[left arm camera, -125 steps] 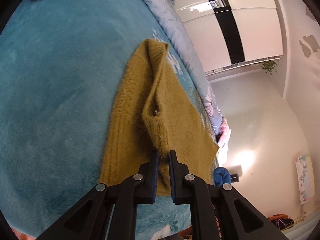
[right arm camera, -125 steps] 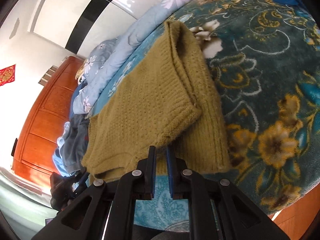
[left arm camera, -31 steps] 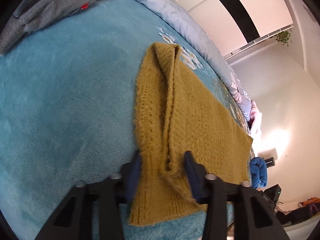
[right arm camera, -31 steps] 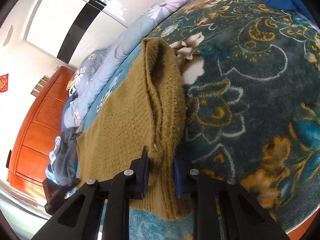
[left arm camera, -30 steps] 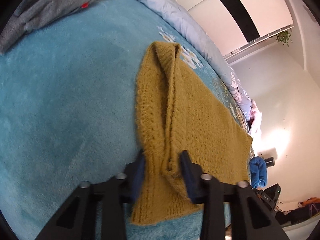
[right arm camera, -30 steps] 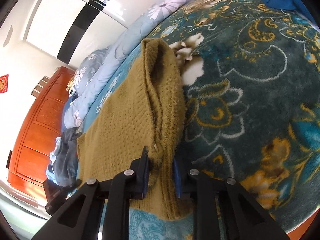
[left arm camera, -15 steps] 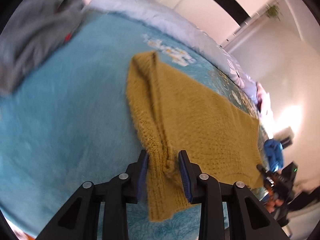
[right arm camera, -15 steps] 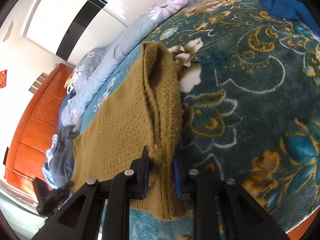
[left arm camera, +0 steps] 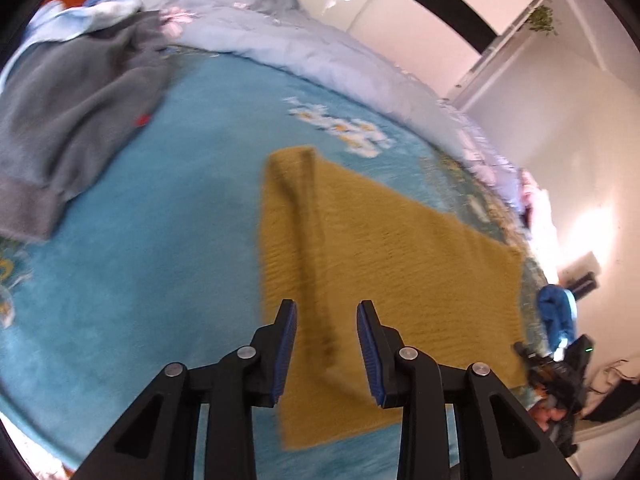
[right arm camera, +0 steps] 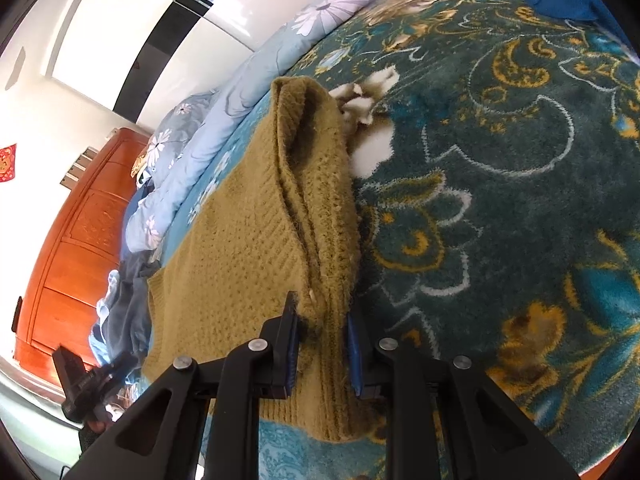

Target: Fold clothes

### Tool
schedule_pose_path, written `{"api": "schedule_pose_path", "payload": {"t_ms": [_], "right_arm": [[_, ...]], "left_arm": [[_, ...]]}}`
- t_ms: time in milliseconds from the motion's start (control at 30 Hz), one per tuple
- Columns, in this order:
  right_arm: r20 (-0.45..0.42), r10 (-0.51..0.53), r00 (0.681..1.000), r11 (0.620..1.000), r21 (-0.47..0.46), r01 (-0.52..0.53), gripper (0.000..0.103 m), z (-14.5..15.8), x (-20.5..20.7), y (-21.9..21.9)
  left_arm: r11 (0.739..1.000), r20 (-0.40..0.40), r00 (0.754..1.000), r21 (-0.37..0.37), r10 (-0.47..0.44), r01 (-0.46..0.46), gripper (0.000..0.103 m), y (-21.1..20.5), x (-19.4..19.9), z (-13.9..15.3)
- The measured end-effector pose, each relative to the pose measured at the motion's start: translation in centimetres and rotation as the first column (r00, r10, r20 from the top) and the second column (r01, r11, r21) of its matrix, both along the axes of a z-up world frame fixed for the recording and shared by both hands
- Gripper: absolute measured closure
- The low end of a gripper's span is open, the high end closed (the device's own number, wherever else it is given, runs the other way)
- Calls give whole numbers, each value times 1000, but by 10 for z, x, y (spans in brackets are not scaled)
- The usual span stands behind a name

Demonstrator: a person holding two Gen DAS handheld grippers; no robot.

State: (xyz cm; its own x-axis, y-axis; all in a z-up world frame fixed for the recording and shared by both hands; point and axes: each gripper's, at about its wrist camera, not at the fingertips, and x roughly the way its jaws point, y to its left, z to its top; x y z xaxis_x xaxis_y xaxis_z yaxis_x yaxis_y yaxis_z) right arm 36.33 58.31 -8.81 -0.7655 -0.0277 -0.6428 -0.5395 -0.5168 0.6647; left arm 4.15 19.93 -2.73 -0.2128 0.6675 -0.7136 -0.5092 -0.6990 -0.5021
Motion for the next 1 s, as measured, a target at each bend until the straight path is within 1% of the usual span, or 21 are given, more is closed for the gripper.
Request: {"api": "schedule_pose_path", "payload": {"t_ms": [33, 133, 267, 367, 467, 567, 733, 767, 900, 1000], "right_arm": [[-1, 5, 1000, 1000, 1, -5, 79, 0, 0, 0], [2, 14, 1000, 1000, 6, -14, 78, 1, 1, 1], [4, 20, 1000, 1000, 21, -20, 78, 2, 3, 1], [-5, 19, 1000, 1000, 17, -19, 77, 1, 1, 1], [-11, 20, 1000, 1000, 13, -20, 76, 1, 0, 2], [-13, 27, 1000, 999, 20, -27, 76, 1, 1, 3], [-20, 31, 999, 999, 14, -30, 76, 0, 3, 4], [-20, 30, 999, 999, 13, -30, 76, 0, 3, 4], [-23, 21, 1000, 1000, 2, -21, 76, 1, 4, 4], [-20, 19, 1000, 1000, 18, -19, 78, 7, 3, 1]], "left_arm": [[1000, 2, 1000, 14, -27, 27, 69, 15, -1, 3], [992, 13, 992, 34, -123, 123, 69, 70, -4, 9], [974, 45, 974, 56, -223, 220, 69, 150, -10, 4], [969, 68, 967, 32, -247, 245, 69, 193, -12, -6], [965, 77, 962, -7, -261, 262, 70, 222, -11, -18], [965, 89, 962, -23, -258, 261, 74, 234, -12, -28], [964, 135, 959, -54, -250, 259, 74, 245, -17, -47], [966, 143, 959, -46, -246, 255, 77, 244, -17, -49], [973, 163, 959, 14, -231, 232, 76, 224, -13, -36], [977, 196, 959, 92, -206, 192, 76, 187, 0, -24]]}}
